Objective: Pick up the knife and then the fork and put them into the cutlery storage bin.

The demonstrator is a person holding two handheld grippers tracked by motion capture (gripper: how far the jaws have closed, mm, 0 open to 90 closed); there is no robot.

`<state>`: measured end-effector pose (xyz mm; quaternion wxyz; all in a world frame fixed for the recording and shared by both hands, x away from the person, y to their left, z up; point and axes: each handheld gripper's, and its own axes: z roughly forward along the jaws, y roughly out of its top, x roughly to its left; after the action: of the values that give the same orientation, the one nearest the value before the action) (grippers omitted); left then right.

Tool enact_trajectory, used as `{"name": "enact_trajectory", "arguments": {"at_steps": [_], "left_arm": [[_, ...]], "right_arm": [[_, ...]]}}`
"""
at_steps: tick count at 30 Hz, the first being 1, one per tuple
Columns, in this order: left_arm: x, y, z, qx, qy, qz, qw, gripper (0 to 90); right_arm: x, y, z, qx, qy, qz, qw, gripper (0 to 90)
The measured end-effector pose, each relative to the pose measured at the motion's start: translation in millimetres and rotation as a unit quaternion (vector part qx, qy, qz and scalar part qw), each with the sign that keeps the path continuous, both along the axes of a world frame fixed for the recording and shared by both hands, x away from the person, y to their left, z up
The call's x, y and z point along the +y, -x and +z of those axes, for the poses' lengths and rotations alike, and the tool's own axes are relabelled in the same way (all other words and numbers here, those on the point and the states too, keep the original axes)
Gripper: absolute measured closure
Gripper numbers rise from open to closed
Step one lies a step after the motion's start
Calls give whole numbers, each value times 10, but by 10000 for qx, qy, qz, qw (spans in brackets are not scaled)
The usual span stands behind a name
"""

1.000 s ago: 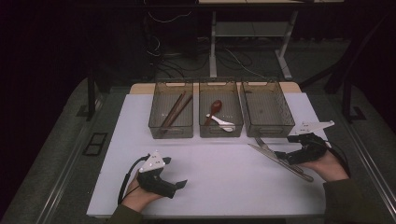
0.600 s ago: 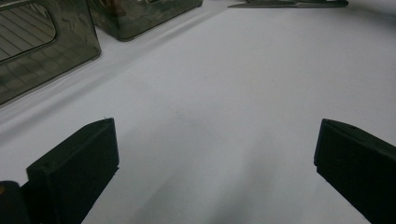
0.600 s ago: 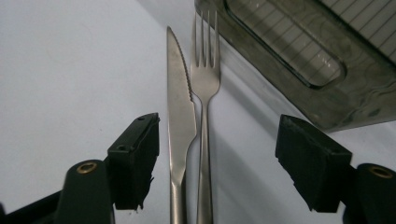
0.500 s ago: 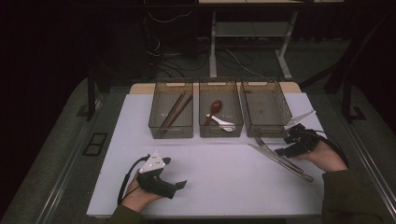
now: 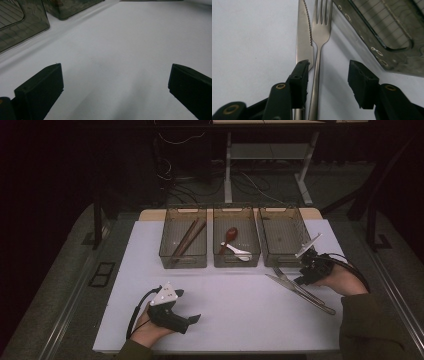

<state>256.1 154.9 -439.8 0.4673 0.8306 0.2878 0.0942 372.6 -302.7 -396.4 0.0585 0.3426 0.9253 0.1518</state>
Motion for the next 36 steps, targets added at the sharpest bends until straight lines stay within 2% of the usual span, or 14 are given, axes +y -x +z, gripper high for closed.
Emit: {"name": "enact_trajectory", "arguments": {"at_steps": [9, 17, 29, 36], "left_arm": [[-18, 3, -12, -20, -88, -74, 9999, 0], [-31, 11, -15, -7, -99, -84, 9999, 0], [-36, 12, -18, 1, -131, -115, 9998, 0], [-38, 11, -21, 8, -147, -124, 9998, 0]], "right_arm": [[15, -40, -89, 319, 182, -7, 9993, 629], [50, -43, -167, 578, 274, 22, 9980, 684], [97, -62, -233, 629, 493, 205, 9966, 780], [148, -52, -238, 597, 664, 138, 9959, 808]]}}
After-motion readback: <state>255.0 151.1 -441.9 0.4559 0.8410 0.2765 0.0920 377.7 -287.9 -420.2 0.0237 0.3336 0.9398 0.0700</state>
